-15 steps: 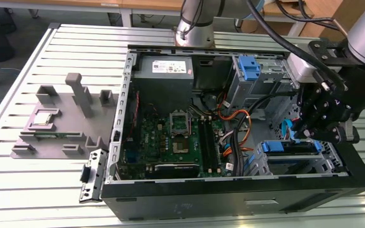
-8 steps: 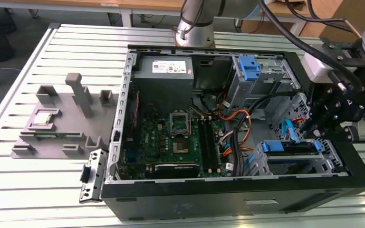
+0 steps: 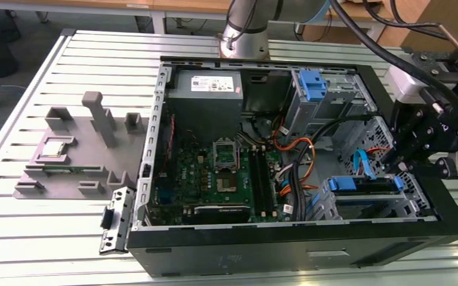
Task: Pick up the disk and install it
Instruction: 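Insert the first disk wire, then insert the second disk wire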
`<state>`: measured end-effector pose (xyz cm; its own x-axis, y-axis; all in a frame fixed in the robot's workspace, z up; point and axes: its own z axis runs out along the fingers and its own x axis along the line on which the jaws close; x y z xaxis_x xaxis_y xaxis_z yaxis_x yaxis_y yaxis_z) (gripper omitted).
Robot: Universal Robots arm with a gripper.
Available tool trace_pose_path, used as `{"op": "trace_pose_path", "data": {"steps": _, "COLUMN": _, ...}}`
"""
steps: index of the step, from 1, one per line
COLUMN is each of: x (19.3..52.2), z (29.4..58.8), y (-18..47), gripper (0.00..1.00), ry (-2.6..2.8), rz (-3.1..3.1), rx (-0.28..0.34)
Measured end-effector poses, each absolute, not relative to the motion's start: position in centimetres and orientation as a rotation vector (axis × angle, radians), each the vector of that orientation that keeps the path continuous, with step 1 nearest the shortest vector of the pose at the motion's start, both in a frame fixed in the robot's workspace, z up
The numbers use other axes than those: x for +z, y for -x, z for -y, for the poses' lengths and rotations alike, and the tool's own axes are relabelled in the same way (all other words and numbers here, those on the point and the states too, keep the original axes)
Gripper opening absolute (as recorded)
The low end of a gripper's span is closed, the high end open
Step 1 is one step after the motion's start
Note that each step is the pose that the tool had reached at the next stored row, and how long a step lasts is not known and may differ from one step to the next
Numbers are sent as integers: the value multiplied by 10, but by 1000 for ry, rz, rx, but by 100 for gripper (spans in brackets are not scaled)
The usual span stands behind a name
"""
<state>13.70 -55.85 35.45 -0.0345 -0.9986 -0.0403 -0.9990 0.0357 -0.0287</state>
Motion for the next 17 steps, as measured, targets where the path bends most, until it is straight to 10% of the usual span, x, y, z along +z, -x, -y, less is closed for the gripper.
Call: {"op": "trace_pose_path", "data": {"steps": 17, "x": 360, "z": 558, "y": -137, "gripper": 23, "ry": 2148, "rz": -2225, "rx": 11}}
